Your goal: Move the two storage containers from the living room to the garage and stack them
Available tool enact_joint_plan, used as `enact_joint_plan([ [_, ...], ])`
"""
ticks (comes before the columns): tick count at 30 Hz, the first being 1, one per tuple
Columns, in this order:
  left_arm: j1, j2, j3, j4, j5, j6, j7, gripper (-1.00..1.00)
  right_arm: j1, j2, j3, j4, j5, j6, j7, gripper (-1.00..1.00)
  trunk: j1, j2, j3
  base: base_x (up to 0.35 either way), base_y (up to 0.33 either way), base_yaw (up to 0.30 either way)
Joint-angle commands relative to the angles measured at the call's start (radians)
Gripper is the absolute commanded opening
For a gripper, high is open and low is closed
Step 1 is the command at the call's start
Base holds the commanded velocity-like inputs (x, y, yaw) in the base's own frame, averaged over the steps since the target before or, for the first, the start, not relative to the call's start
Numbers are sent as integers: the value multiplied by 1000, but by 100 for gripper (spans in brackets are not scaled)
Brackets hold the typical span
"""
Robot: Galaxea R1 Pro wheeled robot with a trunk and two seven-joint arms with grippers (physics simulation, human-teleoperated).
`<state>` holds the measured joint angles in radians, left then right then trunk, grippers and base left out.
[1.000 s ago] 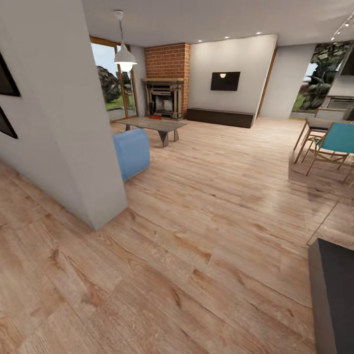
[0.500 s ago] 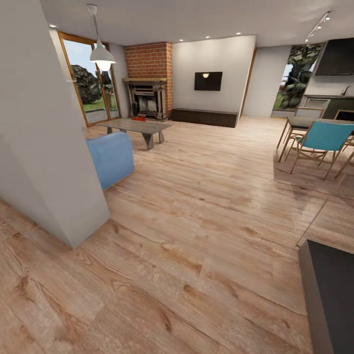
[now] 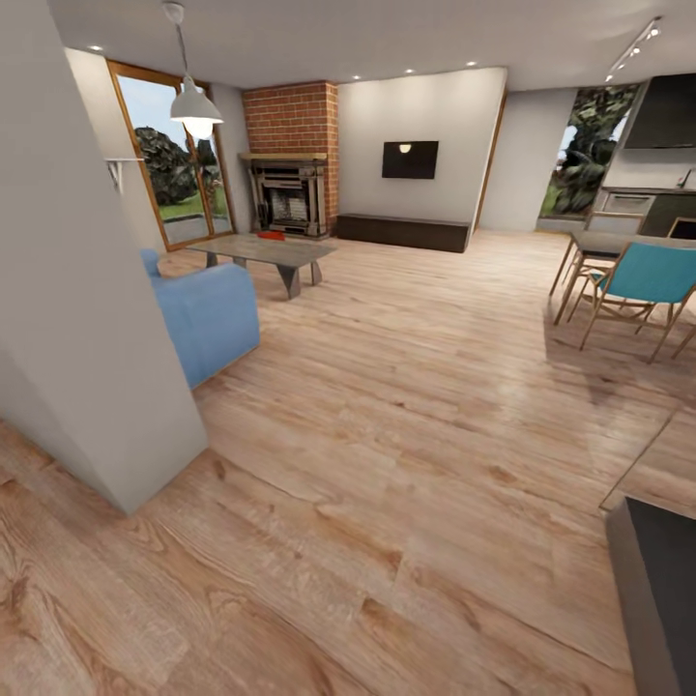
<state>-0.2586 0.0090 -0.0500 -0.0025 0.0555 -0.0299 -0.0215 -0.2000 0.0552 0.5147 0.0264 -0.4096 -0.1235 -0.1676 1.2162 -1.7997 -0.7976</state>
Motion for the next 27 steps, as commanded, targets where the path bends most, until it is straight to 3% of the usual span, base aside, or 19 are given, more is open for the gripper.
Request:
enact_joint_plan([
  [1, -1, 0, -5, 1, 6, -3, -2, 100, -1, 1, 8, 3, -9, -5, -1, 100, 0, 0, -1, 324, 0, 0],
  [27, -1, 2, -5, 1, 6, -2, -2, 100, -1, 0, 8, 3, -9, -5, -1, 100, 0, 0, -1, 324, 0, 0],
])
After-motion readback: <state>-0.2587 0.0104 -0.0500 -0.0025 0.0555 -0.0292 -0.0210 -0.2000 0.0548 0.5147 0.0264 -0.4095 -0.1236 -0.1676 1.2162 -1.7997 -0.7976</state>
